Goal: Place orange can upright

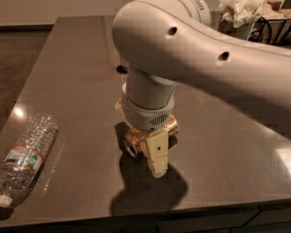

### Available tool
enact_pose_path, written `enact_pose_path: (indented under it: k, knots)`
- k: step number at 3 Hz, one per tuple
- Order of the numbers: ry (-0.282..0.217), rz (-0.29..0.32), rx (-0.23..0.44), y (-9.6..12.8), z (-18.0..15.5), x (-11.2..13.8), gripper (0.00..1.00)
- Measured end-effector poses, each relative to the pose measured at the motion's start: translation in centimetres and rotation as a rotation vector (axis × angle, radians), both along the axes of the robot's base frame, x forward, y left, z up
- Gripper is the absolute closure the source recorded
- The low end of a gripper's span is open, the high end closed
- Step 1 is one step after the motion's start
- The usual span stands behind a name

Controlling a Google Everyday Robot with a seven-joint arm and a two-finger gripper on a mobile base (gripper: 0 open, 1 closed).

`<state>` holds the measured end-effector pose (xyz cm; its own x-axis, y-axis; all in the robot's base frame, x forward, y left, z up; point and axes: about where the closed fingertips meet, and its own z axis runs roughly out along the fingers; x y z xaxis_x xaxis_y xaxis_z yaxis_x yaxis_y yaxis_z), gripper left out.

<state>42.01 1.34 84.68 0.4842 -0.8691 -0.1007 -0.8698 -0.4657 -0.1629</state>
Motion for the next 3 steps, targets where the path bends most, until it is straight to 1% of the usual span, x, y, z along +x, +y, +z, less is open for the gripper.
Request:
enact_pose_path:
  k: [1,2,3]
  knots:
    - [0.006,0.017,-0.028,0.8,-0.6,0.2,0.16]
    - [0.011,0.011,-0.034,0.9,-0.3,0.6,0.41]
    - [0.017,-0.019,-0.028,0.2,0.4,1.4,0.63]
